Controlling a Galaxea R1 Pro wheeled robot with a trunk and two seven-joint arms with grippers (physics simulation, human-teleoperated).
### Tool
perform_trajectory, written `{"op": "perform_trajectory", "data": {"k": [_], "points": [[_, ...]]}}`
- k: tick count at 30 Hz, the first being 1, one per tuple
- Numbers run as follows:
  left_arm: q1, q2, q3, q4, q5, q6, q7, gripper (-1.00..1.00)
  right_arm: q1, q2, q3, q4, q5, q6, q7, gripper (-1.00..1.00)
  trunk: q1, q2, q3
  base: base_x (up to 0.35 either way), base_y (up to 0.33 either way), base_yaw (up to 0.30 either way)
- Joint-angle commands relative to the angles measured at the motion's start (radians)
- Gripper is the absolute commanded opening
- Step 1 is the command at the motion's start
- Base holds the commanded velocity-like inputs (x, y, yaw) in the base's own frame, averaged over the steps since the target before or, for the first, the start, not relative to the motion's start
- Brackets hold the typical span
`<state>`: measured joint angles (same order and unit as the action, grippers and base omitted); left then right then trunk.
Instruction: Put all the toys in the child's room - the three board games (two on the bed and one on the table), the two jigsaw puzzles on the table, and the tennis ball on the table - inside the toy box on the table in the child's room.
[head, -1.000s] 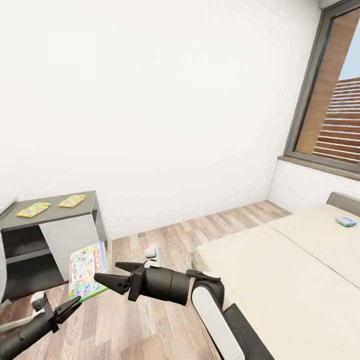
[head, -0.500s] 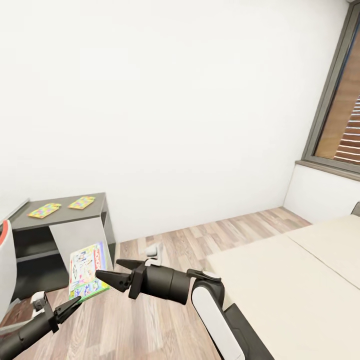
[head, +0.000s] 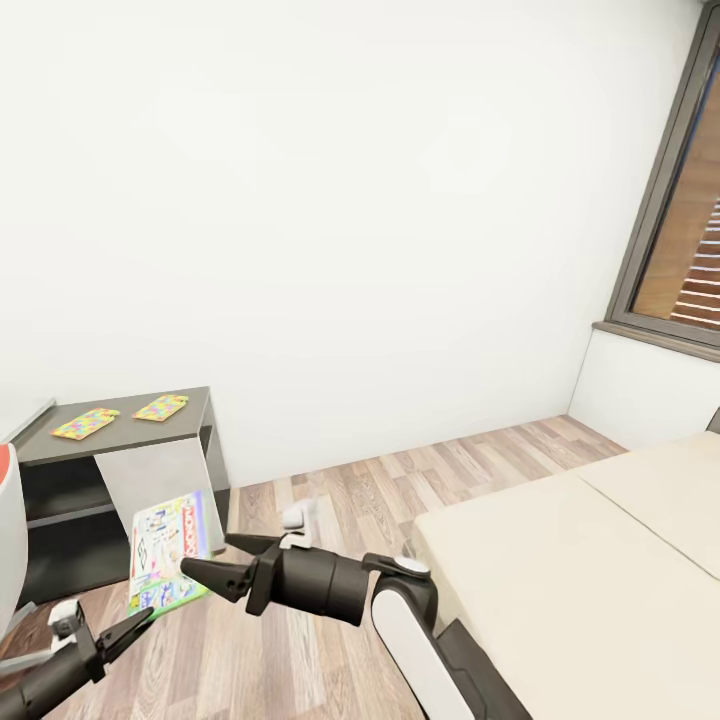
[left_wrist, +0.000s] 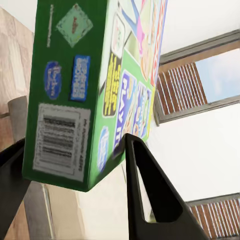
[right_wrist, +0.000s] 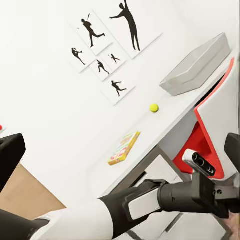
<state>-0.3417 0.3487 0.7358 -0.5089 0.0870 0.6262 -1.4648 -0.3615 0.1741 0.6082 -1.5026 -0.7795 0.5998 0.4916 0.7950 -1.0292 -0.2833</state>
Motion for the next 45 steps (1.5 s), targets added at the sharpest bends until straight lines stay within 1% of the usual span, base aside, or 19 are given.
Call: {"op": "perform_trajectory", "data": {"k": [1,6,13,17,21,22,27,35,37,40,43,45], "points": [[0.005,0.001,0.002,-0.006,0.000,0.005,-0.004,-1.00,-0.001,0.000,-0.001,0.006,-0.007,0.001,-0.001,1.00,0.000,-0.001,-0.001,0.000,0.000,0.000],[0.033,0.003,0.002,-0.033,0.000,0.002,-0.005,-1.00,-0.001,0.000,-0.002,0.034,-0.008,-0.027,-0.002,1.00,0.000,-0.001,-0.001,0.000,0.000,0.000],[0.073,0.008,0.004,-0.063,-0.001,0.003,-0.001,-1.00,-0.001,-0.002,-0.001,0.073,-0.003,-0.029,-0.002,1.00,0.000,-0.001,-0.001,0.000,0.000,0.000],[0.097,0.007,0.022,-0.062,-0.001,0.004,0.006,-1.00,-0.001,-0.002,-0.001,0.095,-0.001,-0.030,0.000,1.00,0.000,-0.001,-0.001,0.000,0.000,0.000],[0.098,0.008,0.044,-0.062,-0.001,0.005,0.017,-1.00,-0.001,-0.002,0.001,0.118,0.000,-0.031,0.001,1.00,0.000,-0.001,-0.001,0.000,0.000,0.000],[0.097,0.009,0.138,-0.063,-0.001,0.006,0.031,-1.00,-0.001,-0.002,0.001,0.133,0.000,-0.031,0.001,1.00,0.000,-0.001,-0.001,0.000,0.000,0.000],[0.095,0.018,0.150,-0.071,0.002,0.010,0.064,-1.00,-0.001,-0.002,0.001,0.133,0.000,-0.031,0.001,1.00,0.000,-0.001,-0.001,0.000,0.000,0.000],[0.081,0.030,0.153,-0.079,0.003,0.031,0.070,-1.00,-0.001,-0.003,0.001,0.133,0.000,-0.032,0.001,1.00,0.000,-0.001,-0.001,0.000,0.000,0.000],[0.077,0.039,0.155,-0.080,0.003,0.036,0.070,-1.00,-0.001,-0.003,0.001,0.133,0.000,-0.032,0.001,1.00,0.000,-0.001,-0.001,0.000,0.000,0.000],[0.055,0.054,0.158,-0.081,0.003,0.054,0.070,-1.00,-0.001,-0.002,0.004,0.133,0.001,-0.032,0.001,1.00,0.000,-0.001,-0.001,0.000,0.000,0.000],[0.032,0.072,0.159,-0.082,0.004,0.083,0.070,-1.00,-0.001,-0.001,0.007,0.133,0.002,-0.032,0.000,1.00,0.000,-0.001,-0.001,0.000,0.000,0.000],[0.011,0.091,0.160,-0.082,0.004,0.117,0.070,-1.00,-0.001,0.000,0.007,0.134,0.003,-0.032,-0.001,1.00,0.000,-0.001,-0.001,0.000,0.000,0.000]]}}
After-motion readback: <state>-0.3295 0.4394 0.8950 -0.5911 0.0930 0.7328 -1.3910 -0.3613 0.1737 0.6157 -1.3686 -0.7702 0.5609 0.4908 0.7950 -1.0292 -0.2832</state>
